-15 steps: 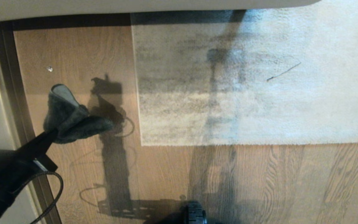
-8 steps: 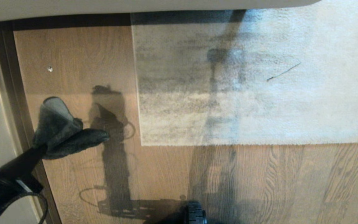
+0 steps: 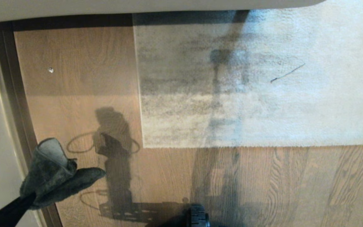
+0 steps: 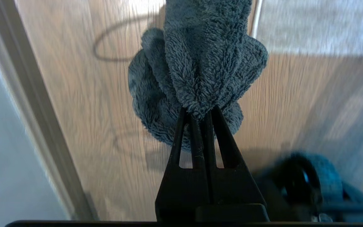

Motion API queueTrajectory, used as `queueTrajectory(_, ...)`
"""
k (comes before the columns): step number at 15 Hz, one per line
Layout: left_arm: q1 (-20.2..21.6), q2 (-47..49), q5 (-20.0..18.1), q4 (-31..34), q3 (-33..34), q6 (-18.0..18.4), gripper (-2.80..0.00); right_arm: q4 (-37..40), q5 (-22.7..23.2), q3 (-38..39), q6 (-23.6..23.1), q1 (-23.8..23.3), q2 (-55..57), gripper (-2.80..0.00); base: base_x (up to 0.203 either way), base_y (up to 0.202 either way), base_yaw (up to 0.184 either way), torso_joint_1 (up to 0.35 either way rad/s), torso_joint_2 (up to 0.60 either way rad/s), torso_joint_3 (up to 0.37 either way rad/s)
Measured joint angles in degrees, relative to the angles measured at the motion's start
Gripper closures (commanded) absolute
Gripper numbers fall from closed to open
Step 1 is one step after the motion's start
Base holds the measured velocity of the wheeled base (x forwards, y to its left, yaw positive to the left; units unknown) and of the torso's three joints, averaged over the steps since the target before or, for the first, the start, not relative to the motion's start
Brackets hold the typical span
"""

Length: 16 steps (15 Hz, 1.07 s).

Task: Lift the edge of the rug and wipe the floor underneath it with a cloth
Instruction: Lift up the carpet

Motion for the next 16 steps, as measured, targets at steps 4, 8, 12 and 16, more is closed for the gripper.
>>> queueTrajectory(4,-0.1,-12.6,0.2,13.5,0.0,-0.2,0.00,0.0,0.0,0.0,0.0,0.0,0.0,0.00,0.000,0.000,0.000,0.000,0.00,0.000)
queueTrajectory(8,-0.2,-22.6,0.2,23.3,0.0,-0.2,0.00,0.0,0.0,0.0,0.0,0.0,0.0,0.00,0.000,0.000,0.000,0.000,0.00,0.000)
queueTrajectory(12,0.6,-30.5,1.8,27.2,0.0,-0.2,0.00,0.0,0.0,0.0,0.0,0.0,0.0,0.00,0.000,0.000,0.000,0.000,0.00,0.000)
queueTrajectory(16,1.0,-36.9,2.5,29.0,0.0,-0.1,0.00,0.0,0.0,0.0,0.0,0.0,0.0,0.00,0.000,0.000,0.000,0.000,0.00,0.000)
